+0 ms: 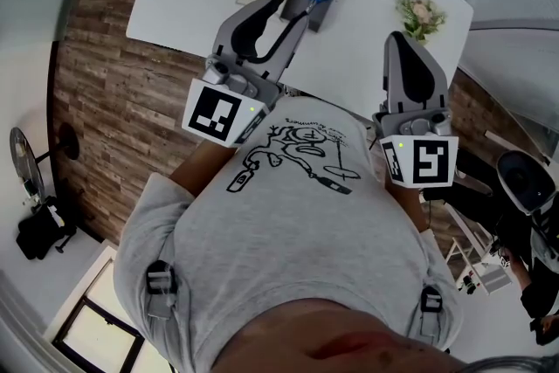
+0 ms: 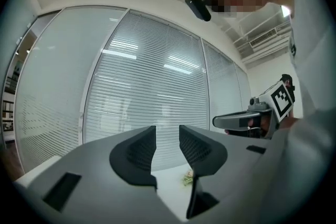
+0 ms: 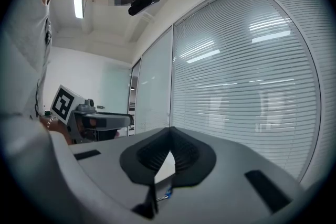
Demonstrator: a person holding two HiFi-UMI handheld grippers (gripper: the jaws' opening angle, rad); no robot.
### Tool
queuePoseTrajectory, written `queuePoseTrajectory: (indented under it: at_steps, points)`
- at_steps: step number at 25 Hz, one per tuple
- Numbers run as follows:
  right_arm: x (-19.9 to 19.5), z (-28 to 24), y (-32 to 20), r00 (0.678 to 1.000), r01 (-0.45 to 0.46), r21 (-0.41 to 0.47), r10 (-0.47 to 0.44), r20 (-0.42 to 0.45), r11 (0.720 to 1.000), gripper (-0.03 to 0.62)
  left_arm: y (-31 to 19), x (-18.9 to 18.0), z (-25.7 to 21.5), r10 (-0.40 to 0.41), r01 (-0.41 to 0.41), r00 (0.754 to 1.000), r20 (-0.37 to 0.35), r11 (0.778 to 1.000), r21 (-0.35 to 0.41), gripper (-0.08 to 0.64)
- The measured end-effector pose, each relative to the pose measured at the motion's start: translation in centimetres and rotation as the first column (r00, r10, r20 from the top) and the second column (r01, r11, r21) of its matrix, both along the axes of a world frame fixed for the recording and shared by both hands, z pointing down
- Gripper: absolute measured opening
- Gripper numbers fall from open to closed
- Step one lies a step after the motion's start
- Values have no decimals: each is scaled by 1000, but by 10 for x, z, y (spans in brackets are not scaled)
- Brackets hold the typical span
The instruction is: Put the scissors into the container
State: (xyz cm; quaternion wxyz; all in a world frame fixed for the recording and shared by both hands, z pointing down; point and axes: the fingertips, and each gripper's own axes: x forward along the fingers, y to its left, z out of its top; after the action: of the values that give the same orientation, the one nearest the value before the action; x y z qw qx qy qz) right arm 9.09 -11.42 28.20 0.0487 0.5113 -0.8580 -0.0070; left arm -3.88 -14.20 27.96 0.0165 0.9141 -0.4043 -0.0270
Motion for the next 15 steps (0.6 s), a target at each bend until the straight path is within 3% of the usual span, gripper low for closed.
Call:
queuePoseTrajectory:
  at_steps: [9, 15]
  points:
    - [0, -12, 6, 1000, 5, 5, -4, -4, 1000, 6, 8, -19, -6, -77, 77, 997, -29, 997, 16, 52]
    - [4, -12, 4, 1000, 1, 3, -1, -6, 1000, 6, 5, -18, -5, -88, 88, 996, -27, 996, 13, 43]
